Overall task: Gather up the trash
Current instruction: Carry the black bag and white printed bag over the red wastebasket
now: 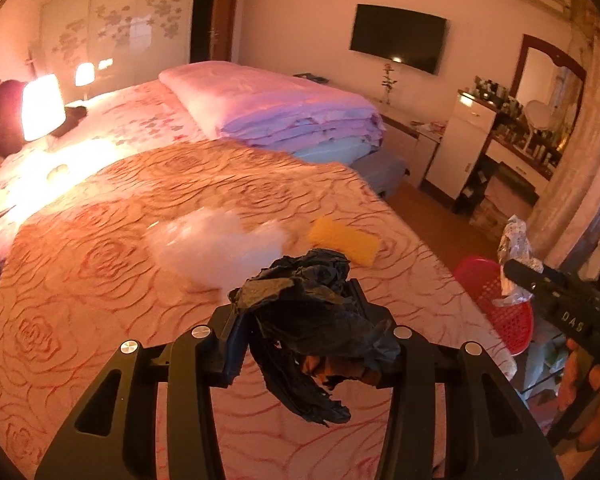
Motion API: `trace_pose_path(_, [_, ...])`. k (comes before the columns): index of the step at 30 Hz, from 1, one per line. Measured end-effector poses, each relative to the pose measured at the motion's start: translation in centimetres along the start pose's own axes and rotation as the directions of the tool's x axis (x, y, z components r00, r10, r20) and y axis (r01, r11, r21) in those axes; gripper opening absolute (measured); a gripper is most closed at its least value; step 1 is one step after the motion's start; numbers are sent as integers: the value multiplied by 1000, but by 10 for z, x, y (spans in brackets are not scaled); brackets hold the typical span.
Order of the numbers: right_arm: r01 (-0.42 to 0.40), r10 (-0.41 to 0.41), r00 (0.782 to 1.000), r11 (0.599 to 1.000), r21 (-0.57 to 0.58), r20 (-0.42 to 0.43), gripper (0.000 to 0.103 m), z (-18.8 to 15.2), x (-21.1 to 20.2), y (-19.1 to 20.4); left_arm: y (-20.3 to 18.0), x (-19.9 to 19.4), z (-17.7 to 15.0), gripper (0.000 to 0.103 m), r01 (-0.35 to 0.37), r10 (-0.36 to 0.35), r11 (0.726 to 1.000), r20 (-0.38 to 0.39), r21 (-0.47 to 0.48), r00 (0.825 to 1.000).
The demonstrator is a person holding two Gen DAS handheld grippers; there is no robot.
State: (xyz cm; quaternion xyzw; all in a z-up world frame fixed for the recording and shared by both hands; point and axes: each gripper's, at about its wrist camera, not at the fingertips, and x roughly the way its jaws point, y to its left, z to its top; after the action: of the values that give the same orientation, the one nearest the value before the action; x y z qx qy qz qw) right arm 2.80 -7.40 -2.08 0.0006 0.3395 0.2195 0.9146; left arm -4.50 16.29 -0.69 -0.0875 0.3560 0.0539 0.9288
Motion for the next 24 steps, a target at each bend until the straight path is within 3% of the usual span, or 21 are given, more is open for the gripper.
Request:
trace_pose_path(14, [111, -112, 994, 991, 68, 6, 43, -5, -19, -54, -108, 35, 11, 43, 143, -138, 980, -48, 140, 989])
trace_pose_path(24, [181, -182, 983, 978, 104, -3, 43, -12, -28, -88, -147, 55, 6, 43, 194, -176, 957, -100, 214, 979])
